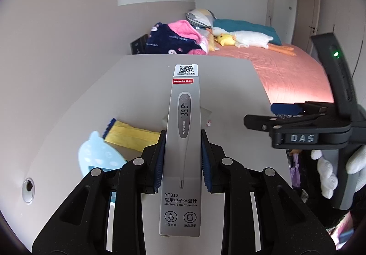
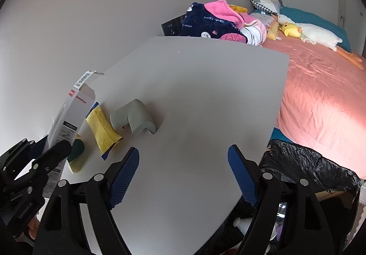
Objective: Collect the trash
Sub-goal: 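Grasp the grey rubber corner piece with the right tool while the left tool holds the box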
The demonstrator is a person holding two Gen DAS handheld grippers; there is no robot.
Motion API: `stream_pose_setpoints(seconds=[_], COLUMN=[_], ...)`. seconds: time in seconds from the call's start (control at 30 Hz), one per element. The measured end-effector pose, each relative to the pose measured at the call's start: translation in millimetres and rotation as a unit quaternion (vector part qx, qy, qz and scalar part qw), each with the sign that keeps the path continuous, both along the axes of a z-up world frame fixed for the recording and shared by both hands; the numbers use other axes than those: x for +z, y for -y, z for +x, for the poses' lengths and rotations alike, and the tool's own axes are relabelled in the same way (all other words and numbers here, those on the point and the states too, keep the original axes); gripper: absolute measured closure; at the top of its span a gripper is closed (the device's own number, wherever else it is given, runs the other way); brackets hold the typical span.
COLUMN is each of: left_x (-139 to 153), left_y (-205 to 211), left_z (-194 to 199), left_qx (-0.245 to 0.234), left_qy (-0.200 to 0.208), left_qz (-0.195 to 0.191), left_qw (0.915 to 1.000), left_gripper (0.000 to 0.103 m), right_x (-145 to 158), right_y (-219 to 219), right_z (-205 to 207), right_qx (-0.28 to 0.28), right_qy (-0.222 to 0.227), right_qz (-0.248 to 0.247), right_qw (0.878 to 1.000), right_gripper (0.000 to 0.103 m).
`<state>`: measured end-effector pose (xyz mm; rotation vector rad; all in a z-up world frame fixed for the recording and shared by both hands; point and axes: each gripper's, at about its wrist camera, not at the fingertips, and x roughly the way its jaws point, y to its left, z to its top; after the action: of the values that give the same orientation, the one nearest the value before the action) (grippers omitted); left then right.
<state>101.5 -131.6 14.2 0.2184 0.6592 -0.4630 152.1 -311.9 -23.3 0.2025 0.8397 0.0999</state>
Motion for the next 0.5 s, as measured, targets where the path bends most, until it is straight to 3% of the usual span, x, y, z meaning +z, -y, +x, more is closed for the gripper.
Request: stream_pose_setpoints(seconds=[0.5], left_x=[16.7], left_y=[-39.3], left_z=[-2.4], left_qx=[0.057], left_qy=[0.012], left_qz=[-0.022], left_qw=[0.998], left_gripper=[0.076], right_x=[-10.4], right_y=[-57.9], right_z=[63.3], right_qx=[0.044], right_qy=[-0.027], right_qz=[0.008], right_qw=[0.999], right_gripper=[0.023])
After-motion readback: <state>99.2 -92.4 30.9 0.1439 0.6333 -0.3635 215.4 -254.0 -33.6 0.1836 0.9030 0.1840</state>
